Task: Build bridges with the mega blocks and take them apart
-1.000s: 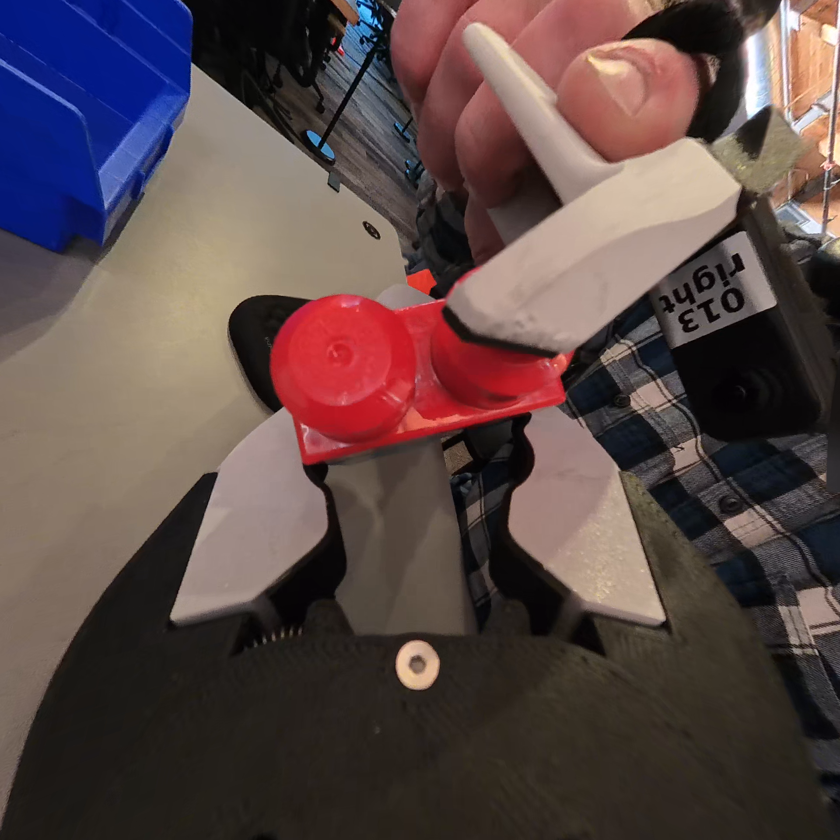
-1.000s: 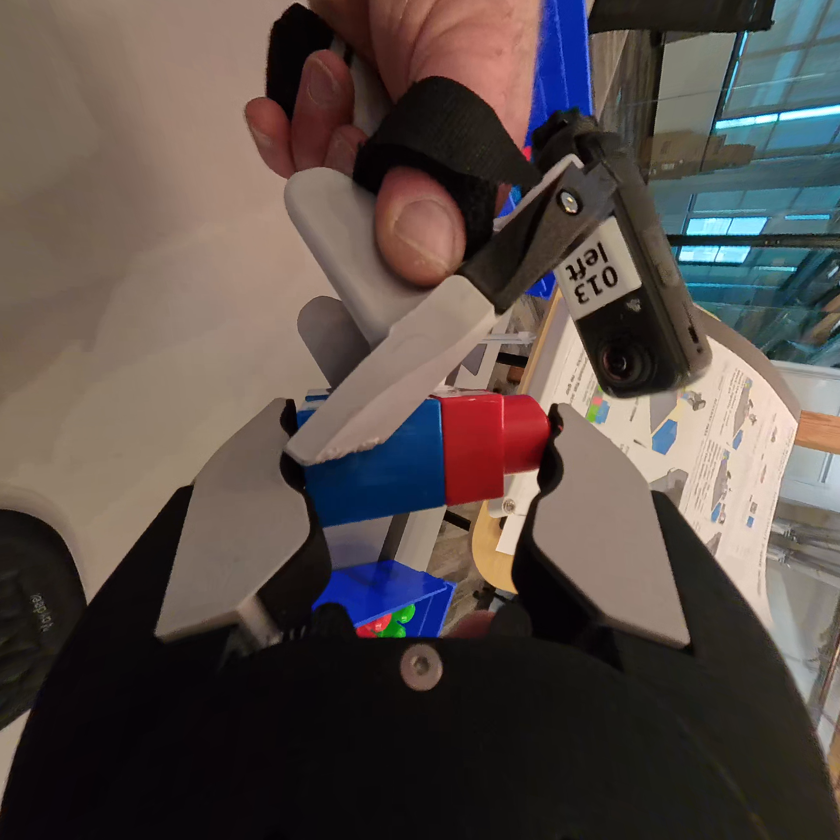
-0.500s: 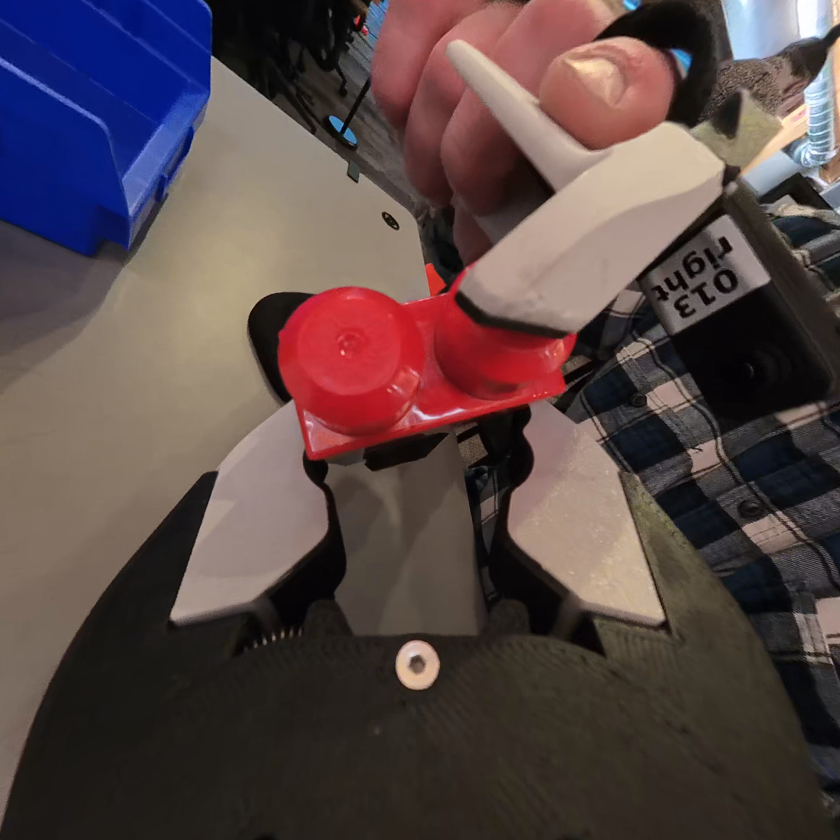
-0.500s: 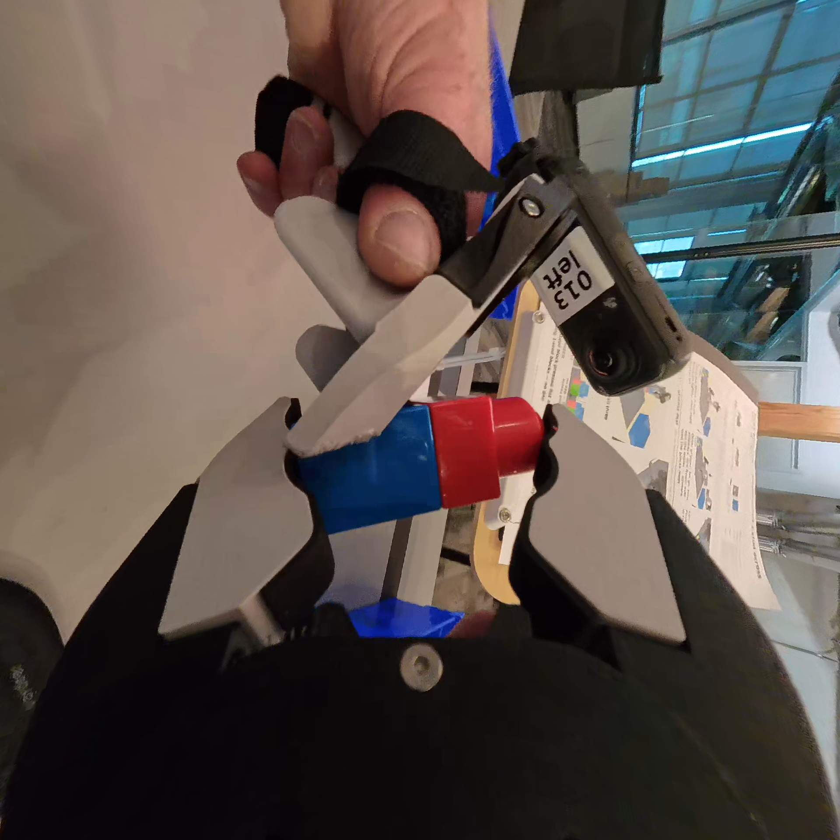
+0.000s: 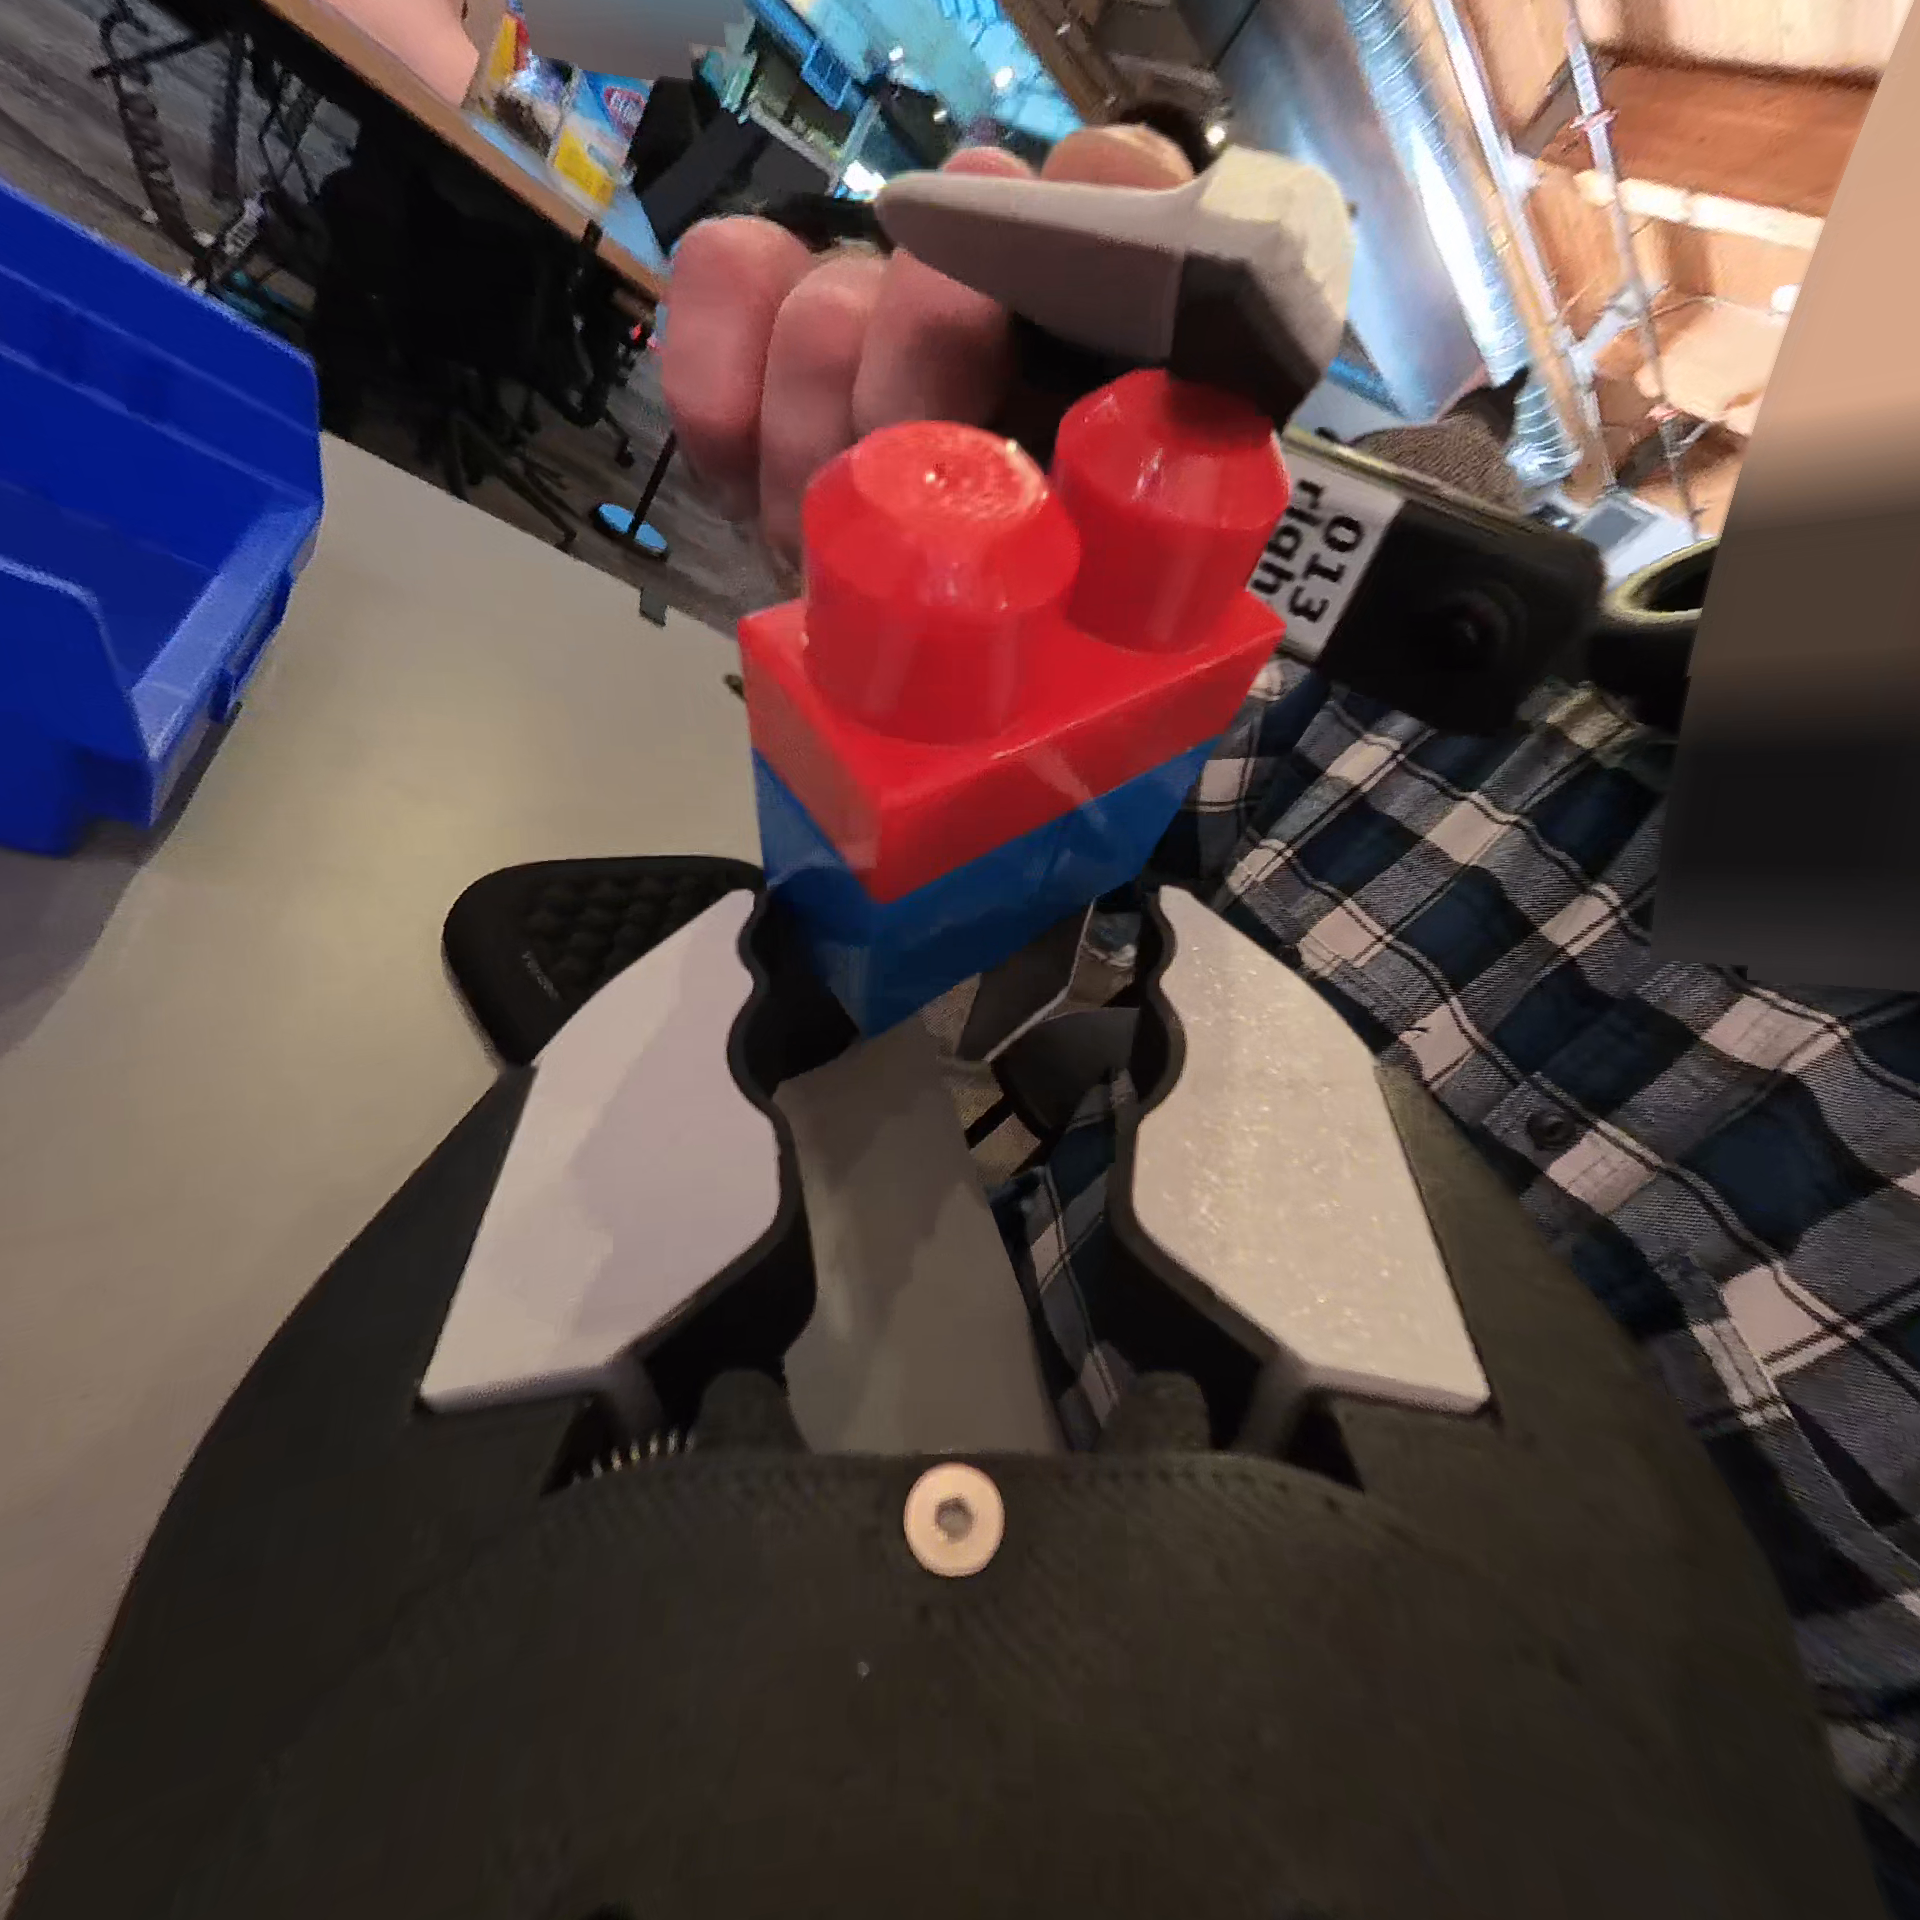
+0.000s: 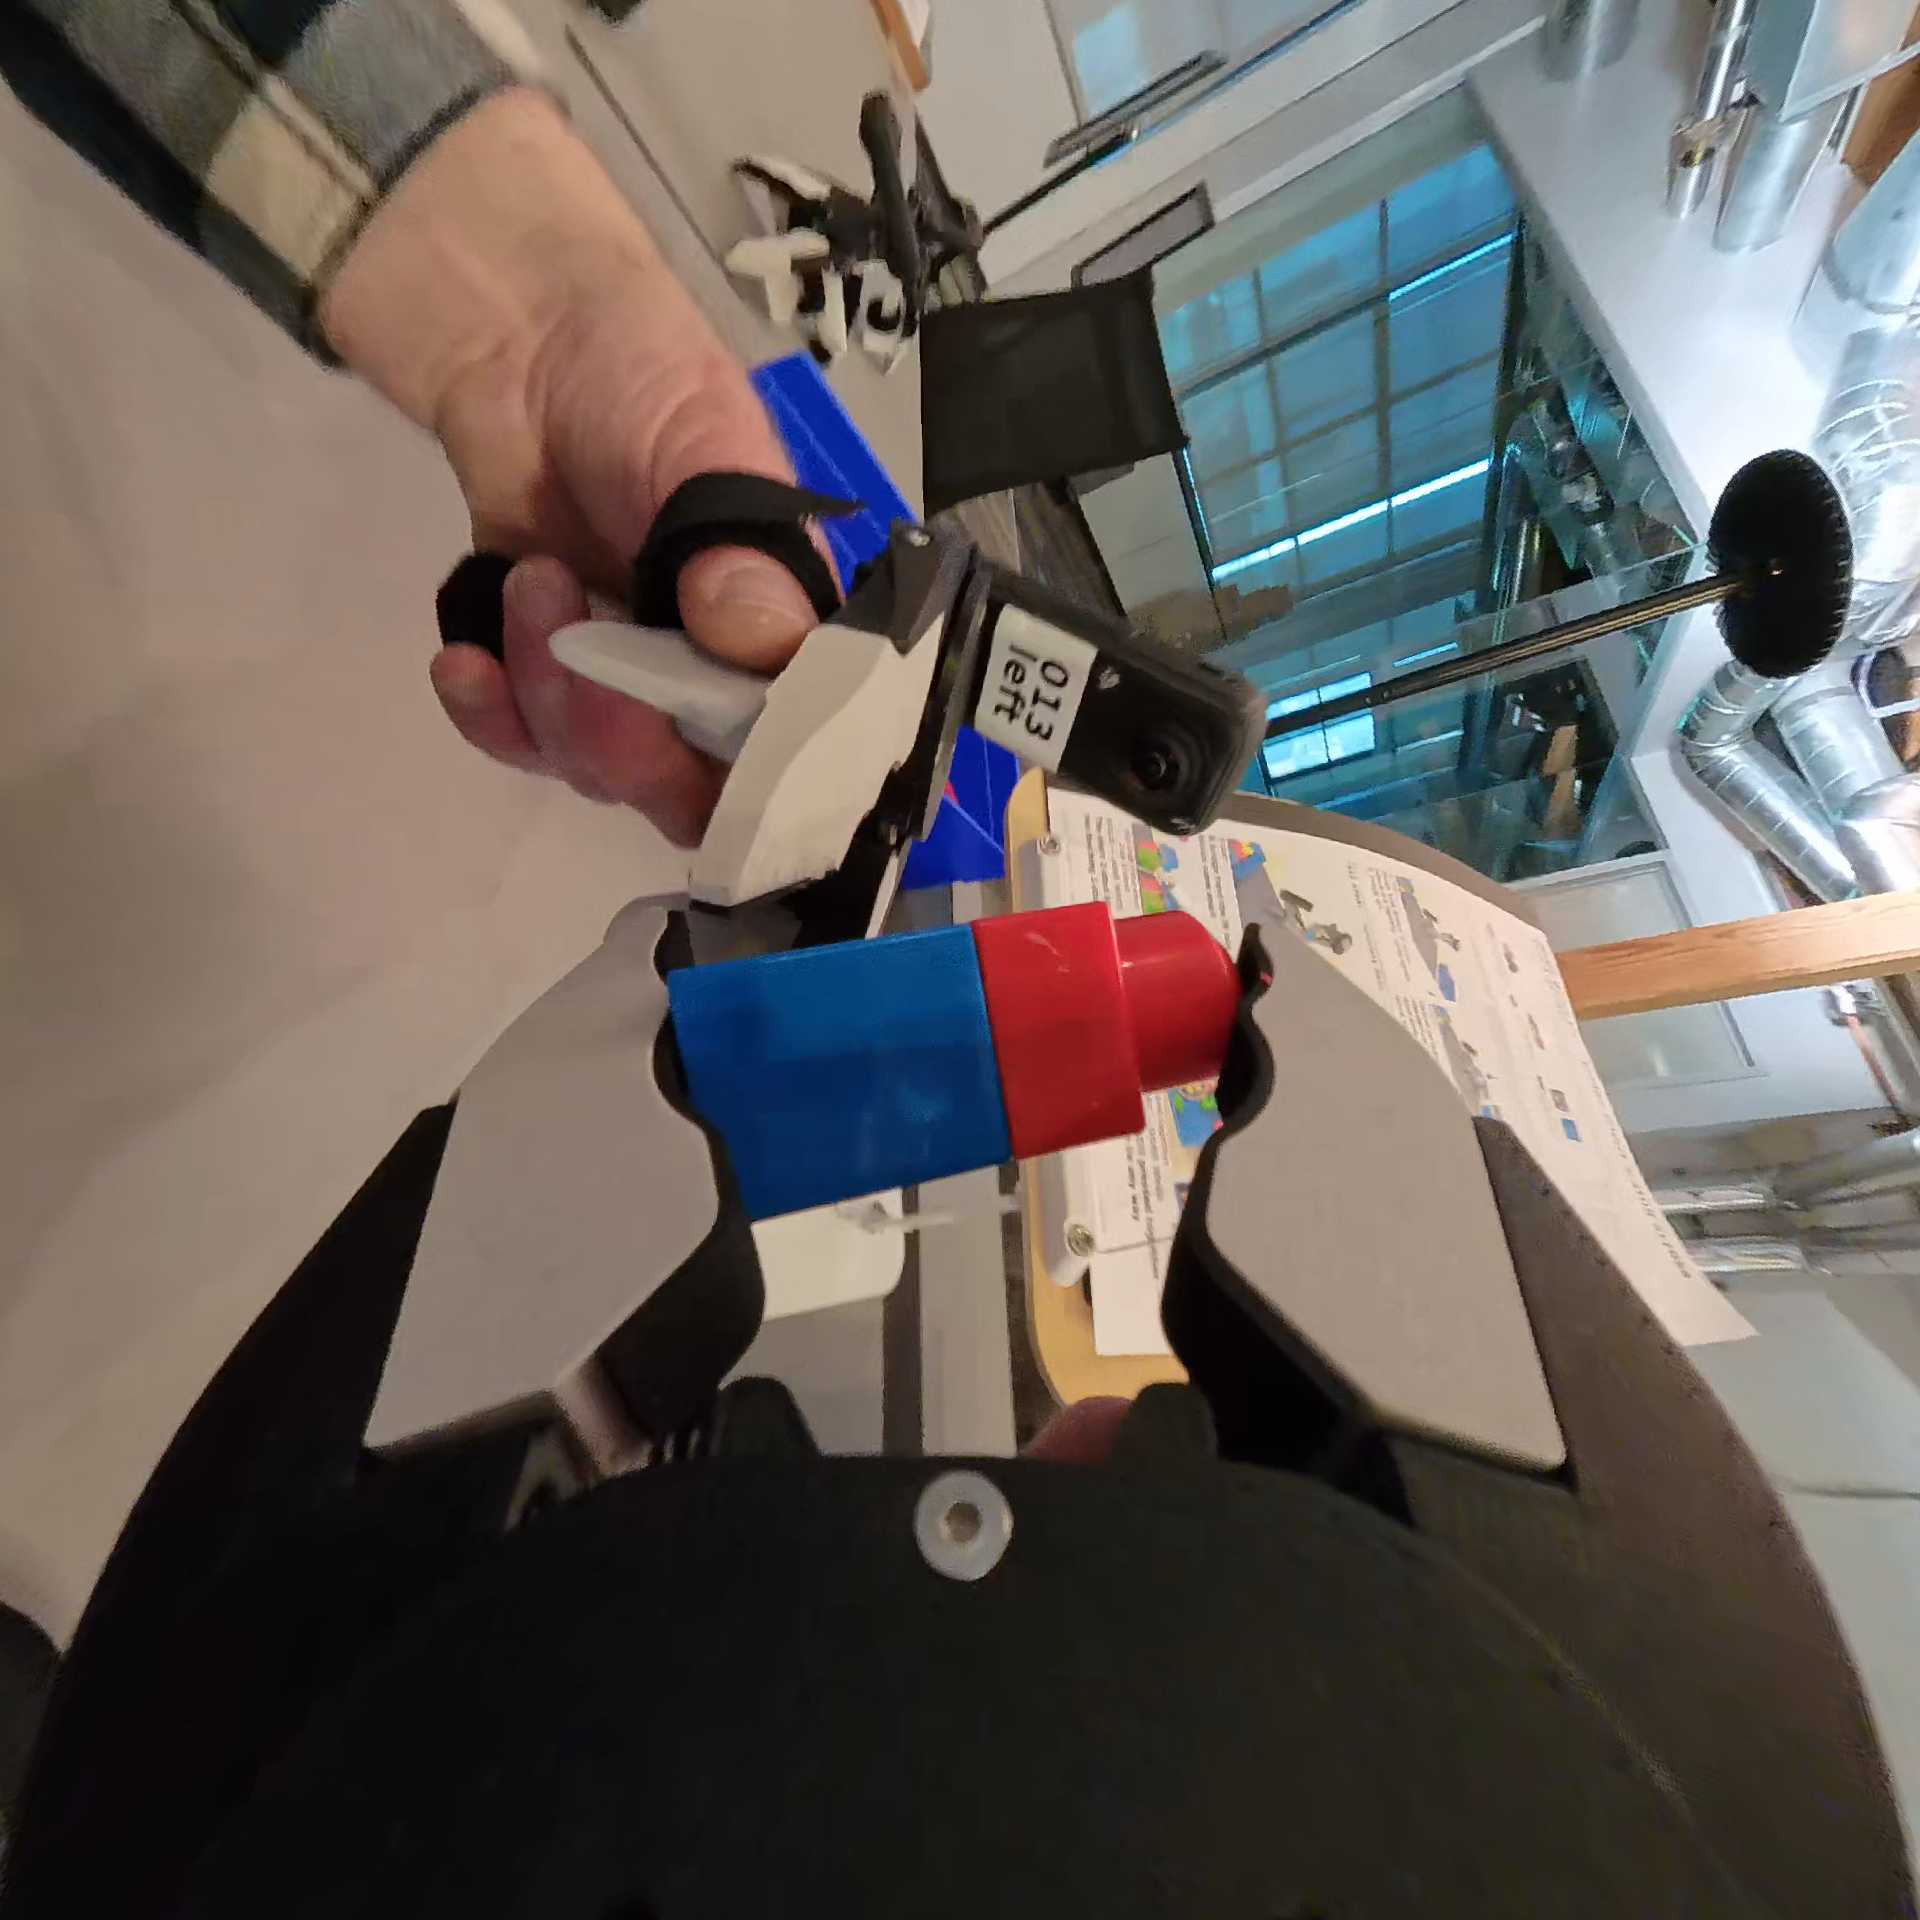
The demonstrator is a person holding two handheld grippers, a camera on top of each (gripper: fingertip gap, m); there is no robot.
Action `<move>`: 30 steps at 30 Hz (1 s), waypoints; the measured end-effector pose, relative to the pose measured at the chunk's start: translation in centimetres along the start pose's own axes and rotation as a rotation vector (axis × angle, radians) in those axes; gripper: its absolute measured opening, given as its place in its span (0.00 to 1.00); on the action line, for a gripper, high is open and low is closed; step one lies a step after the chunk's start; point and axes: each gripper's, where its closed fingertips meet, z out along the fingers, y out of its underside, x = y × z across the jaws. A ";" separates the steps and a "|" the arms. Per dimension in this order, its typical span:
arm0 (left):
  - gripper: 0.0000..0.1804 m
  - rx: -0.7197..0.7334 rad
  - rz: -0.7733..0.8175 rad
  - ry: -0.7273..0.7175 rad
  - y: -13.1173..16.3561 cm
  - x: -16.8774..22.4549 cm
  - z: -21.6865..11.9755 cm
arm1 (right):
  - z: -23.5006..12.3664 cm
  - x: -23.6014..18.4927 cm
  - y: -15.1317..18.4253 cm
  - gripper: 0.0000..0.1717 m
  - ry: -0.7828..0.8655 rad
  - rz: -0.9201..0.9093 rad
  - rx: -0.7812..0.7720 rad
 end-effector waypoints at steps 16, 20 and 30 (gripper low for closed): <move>0.22 0.215 0.143 0.326 -2.3 4.4 1.3 | -1.9 1.5 -3.4 0.57 -0.023 0.271 0.351; 0.22 0.248 0.076 0.227 -2.4 2.0 1.2 | -0.9 0.8 0.3 0.58 -0.050 0.189 0.150; 0.22 0.187 0.021 -0.204 -2.6 -2.4 0.8 | -1.3 0.0 7.1 0.69 -0.135 -0.140 -0.500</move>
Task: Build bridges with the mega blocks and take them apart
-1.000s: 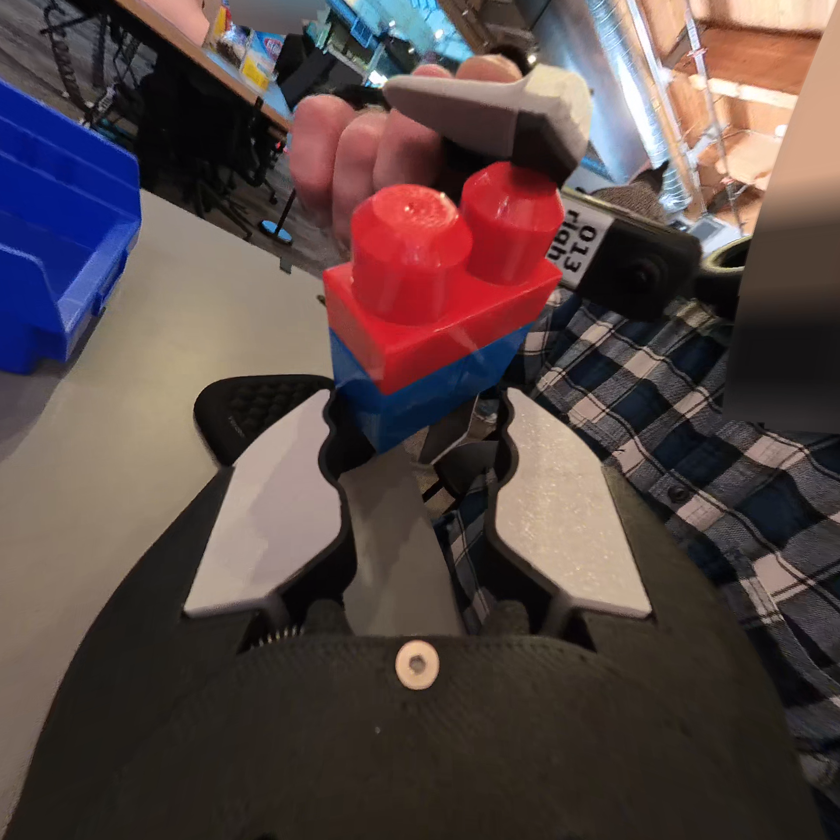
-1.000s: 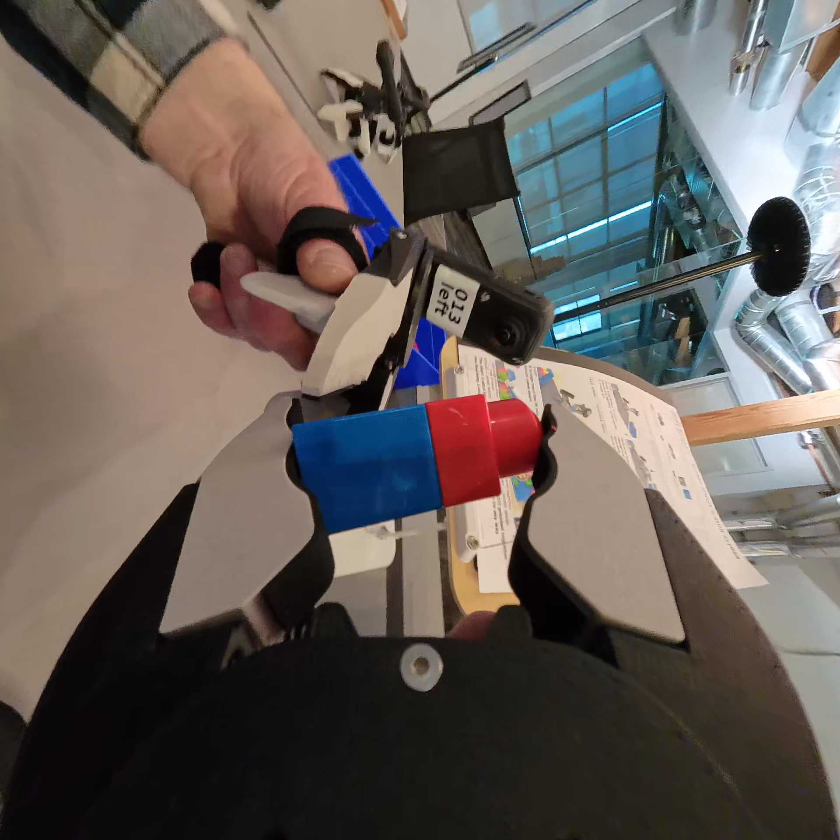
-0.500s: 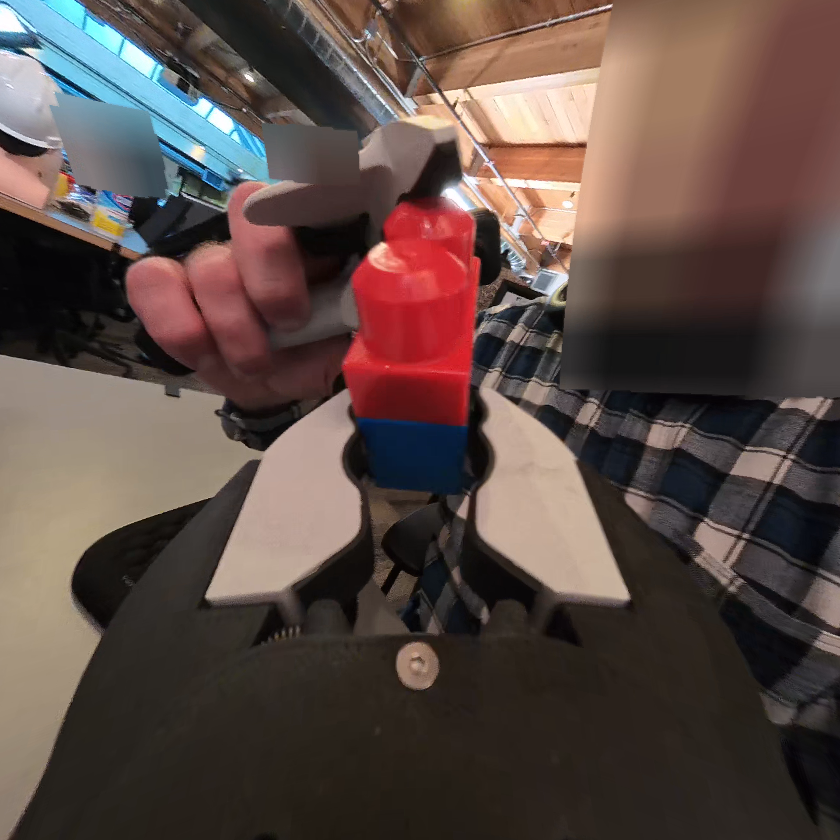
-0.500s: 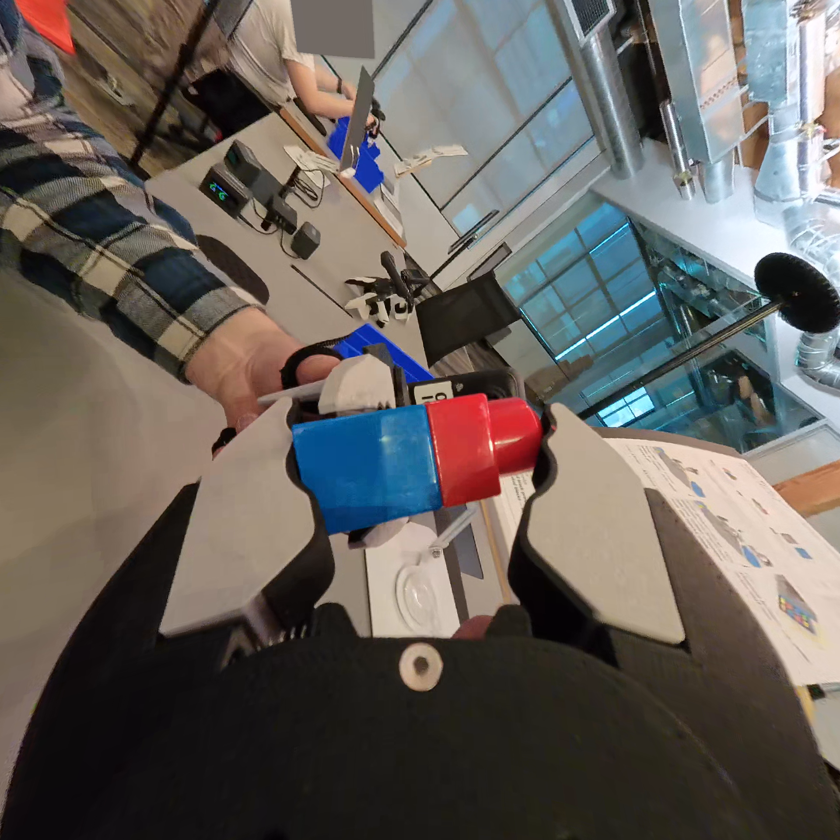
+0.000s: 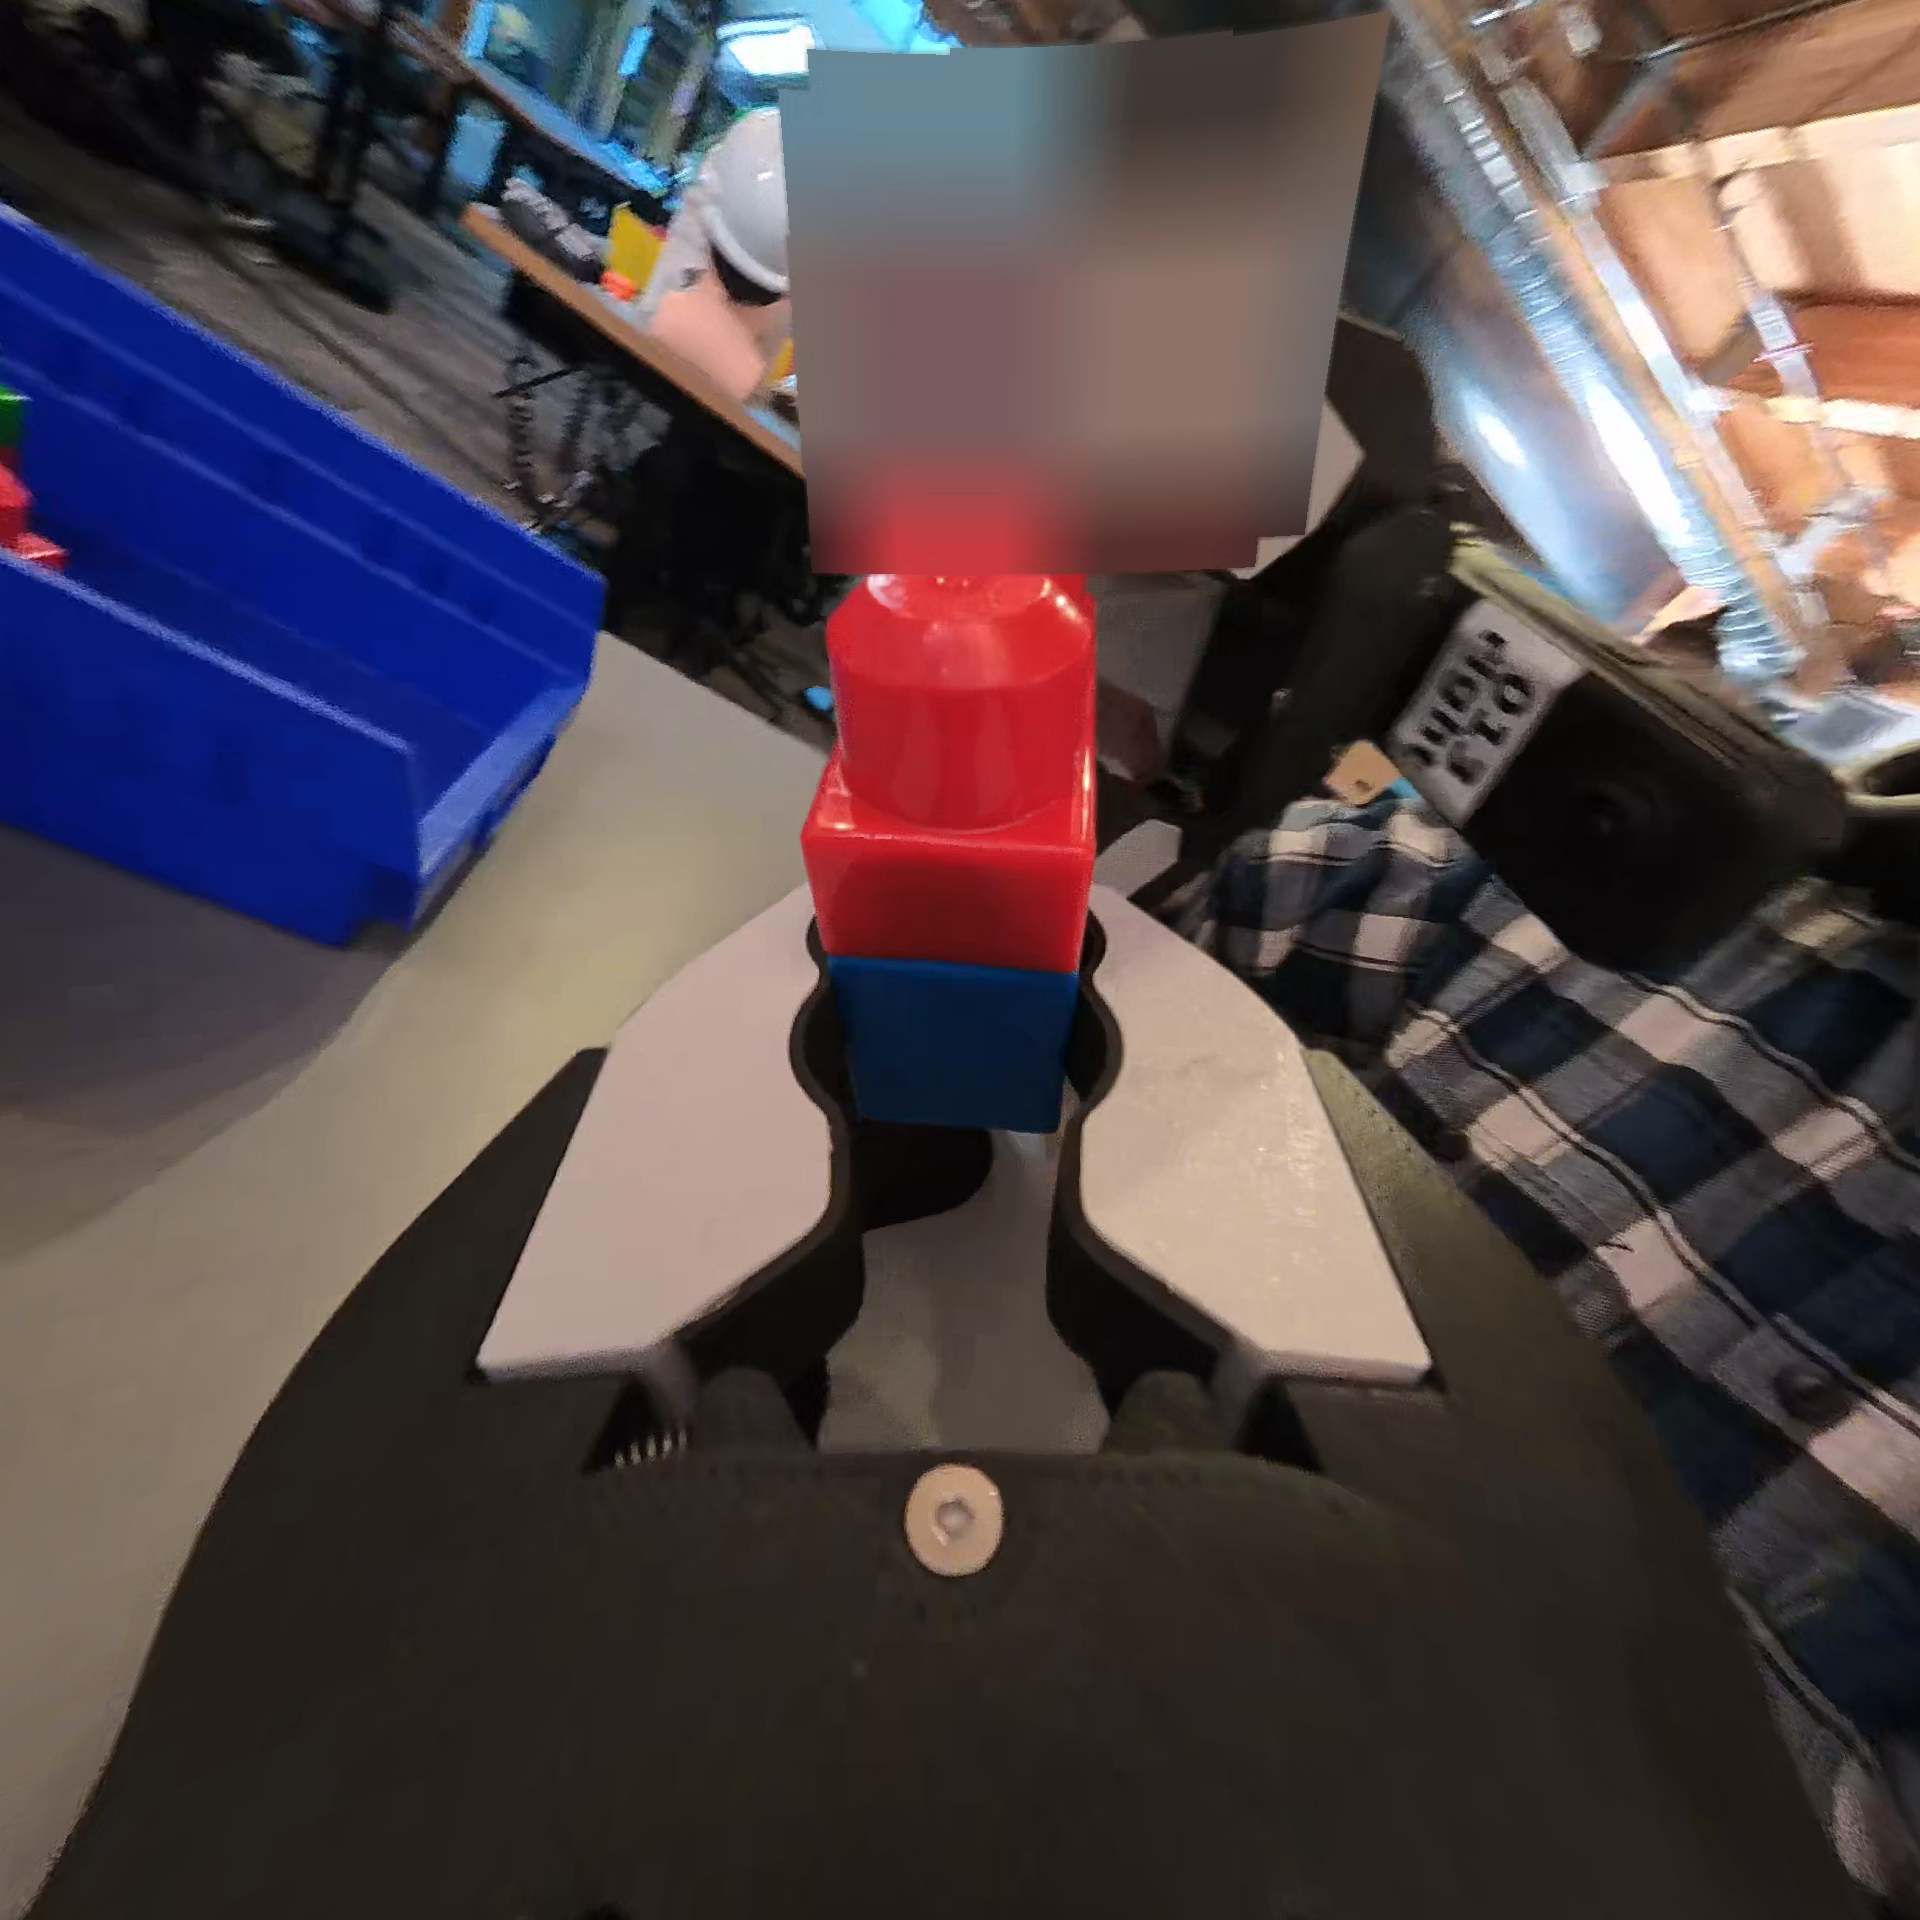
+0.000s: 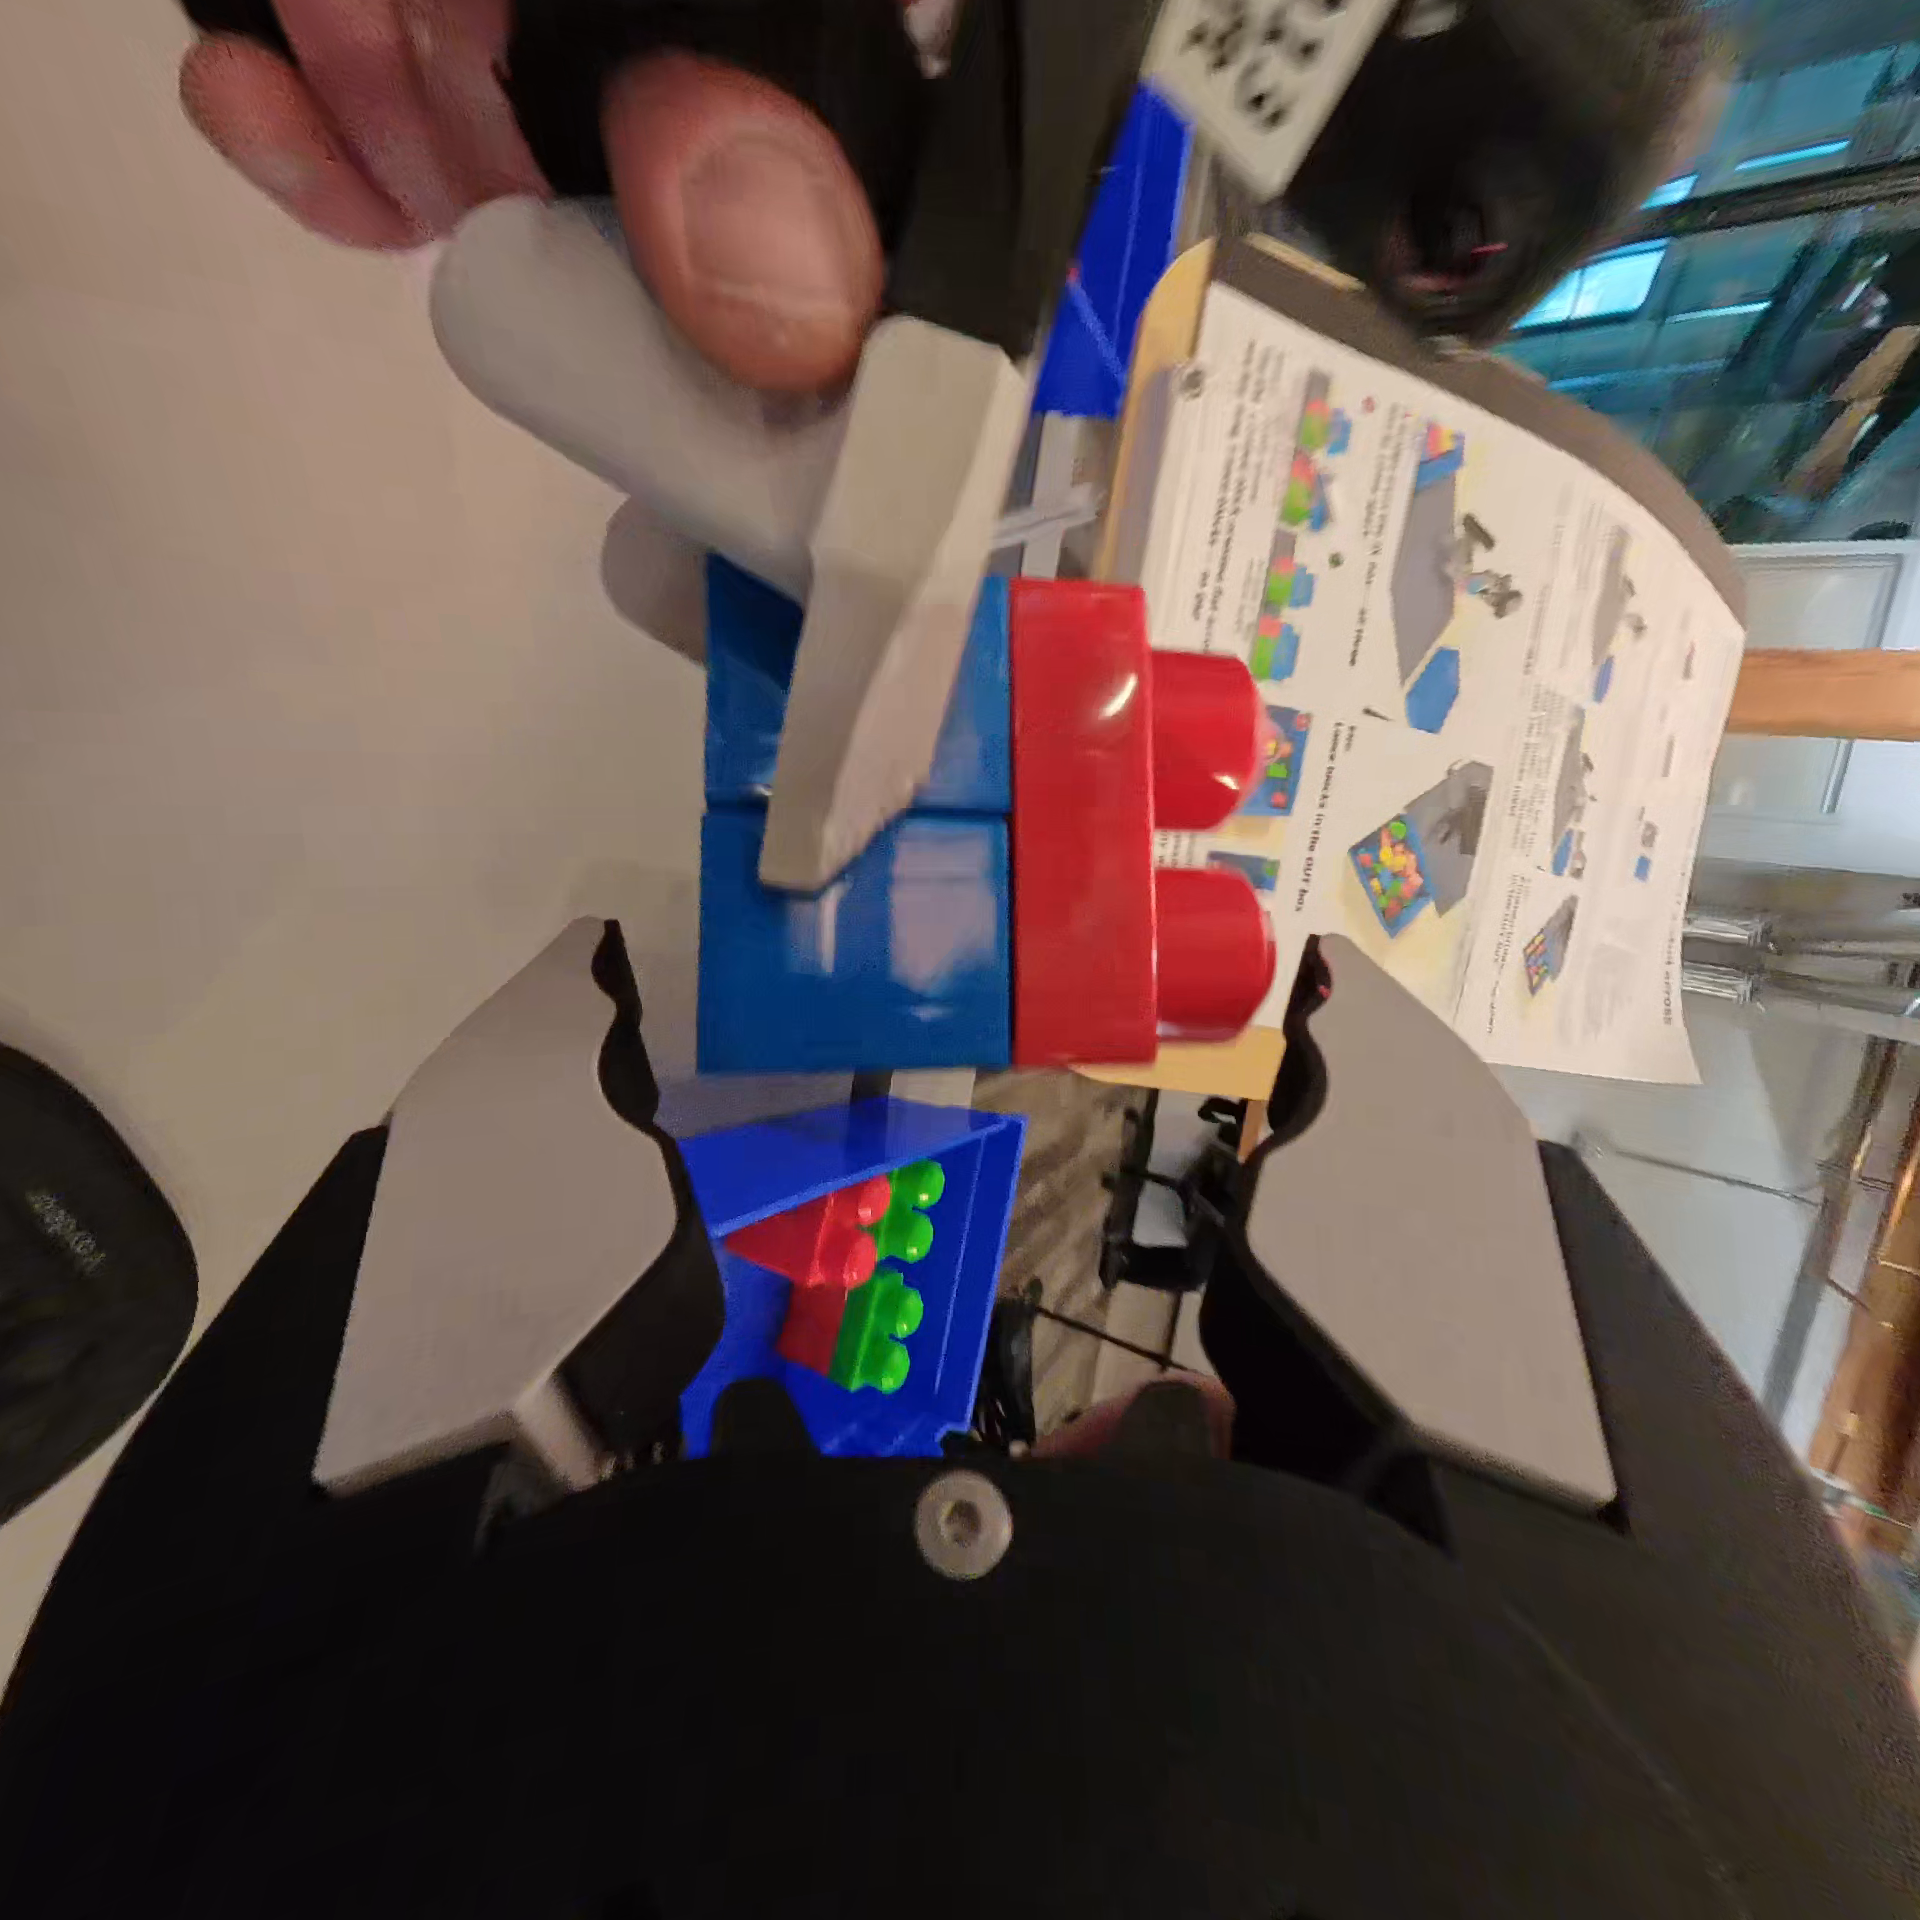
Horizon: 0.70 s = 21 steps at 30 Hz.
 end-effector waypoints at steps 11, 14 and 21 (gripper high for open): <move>0.23 -0.077 0.018 -0.217 0.9 -1.4 1.0 | 1.1 -1.1 0.5 0.58 -0.013 -0.006 -0.114; 0.23 -0.072 0.028 -0.216 0.9 -1.6 1.1 | 1.2 -1.1 0.5 0.57 -0.007 0.002 -0.092; 0.22 -0.109 0.116 -0.305 1.1 -3.4 0.4 | 0.8 -1.7 0.9 0.73 -0.169 0.118 -0.012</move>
